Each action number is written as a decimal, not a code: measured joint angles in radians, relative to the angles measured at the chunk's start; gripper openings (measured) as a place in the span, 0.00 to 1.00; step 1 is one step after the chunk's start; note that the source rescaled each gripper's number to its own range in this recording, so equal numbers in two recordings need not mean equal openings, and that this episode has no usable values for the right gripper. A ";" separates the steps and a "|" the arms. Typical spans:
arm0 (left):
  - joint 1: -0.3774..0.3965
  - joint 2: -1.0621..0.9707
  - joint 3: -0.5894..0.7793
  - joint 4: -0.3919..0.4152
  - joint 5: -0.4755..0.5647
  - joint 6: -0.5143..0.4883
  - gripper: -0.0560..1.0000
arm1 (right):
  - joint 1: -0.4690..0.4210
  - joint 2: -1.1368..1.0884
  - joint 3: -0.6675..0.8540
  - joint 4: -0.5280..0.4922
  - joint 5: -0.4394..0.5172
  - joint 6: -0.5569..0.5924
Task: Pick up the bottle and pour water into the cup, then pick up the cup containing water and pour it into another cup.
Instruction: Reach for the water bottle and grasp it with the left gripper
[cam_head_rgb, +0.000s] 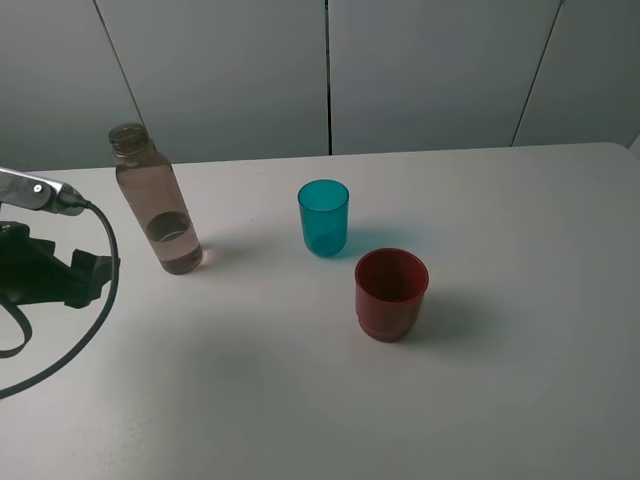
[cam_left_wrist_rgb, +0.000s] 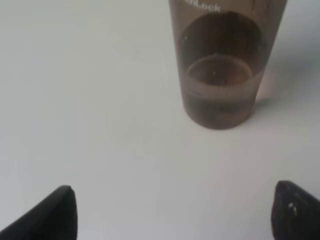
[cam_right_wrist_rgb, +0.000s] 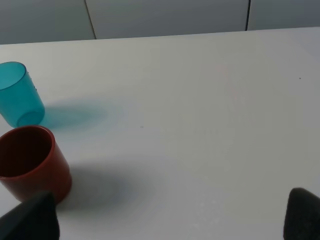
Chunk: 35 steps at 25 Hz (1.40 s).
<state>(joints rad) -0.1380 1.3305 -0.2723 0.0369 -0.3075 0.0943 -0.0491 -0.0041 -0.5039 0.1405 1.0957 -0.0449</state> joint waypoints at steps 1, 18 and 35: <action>0.000 0.022 0.000 0.023 -0.036 -0.025 0.96 | 0.000 0.000 0.000 0.000 0.000 0.000; 0.000 0.205 0.000 0.102 -0.381 -0.087 0.96 | 0.000 0.000 0.000 0.000 0.000 0.000; 0.000 0.275 -0.061 0.104 -0.417 -0.087 0.96 | 0.000 0.000 0.000 0.000 0.000 0.000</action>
<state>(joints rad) -0.1380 1.6059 -0.3335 0.1413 -0.7240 0.0071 -0.0491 -0.0041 -0.5039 0.1405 1.0957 -0.0449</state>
